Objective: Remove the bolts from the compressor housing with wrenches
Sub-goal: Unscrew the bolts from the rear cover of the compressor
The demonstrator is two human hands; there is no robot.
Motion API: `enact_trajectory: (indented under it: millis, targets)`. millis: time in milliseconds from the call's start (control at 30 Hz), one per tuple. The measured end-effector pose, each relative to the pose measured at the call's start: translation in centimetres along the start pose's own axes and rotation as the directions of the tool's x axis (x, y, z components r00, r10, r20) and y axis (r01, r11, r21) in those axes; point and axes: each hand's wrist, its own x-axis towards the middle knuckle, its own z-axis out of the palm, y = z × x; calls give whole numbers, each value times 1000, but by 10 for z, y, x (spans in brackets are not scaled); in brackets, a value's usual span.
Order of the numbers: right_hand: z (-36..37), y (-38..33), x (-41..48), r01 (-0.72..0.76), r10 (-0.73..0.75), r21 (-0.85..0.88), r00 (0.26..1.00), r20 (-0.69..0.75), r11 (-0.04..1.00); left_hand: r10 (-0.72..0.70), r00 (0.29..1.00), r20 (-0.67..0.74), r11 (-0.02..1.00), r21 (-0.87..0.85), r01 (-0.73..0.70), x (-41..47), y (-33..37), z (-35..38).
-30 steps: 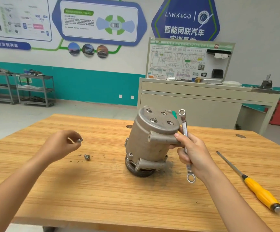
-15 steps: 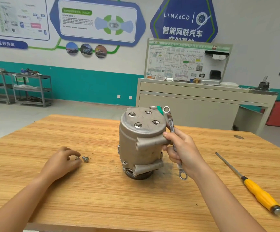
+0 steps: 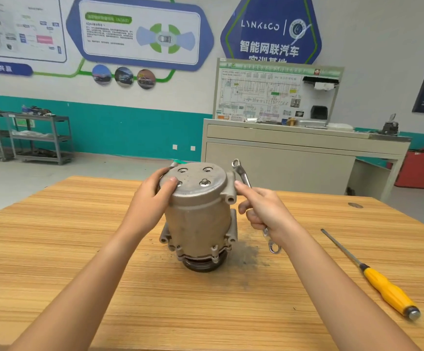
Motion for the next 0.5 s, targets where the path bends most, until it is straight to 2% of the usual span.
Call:
enact_trajectory:
  millis: [167,267,333,433,500]
  targets:
    - [9,-4,-2,6,-6,77,1000,4,997,-30,996,-84,999,-39,27,-10,-3,2]
    - [4,-8,-3,15,-14,91,1000,-9,996,0,994,-111,998,-66,-7,-15,-4,6]
    - [-2,-7,-6,15,-15,61,1000,-6,998,0,992,-123,986,-166,-21,-18,-4,10]
    - [-12,-7,-14,42,-43,-50,999,-14,998,-9,993,-114,946,-321,-29,-23,-2,20]
    - [-17,-10,-22,108,-124,-248,991,-52,963,46,990,-137,943,-321,-88,-28,1,29]
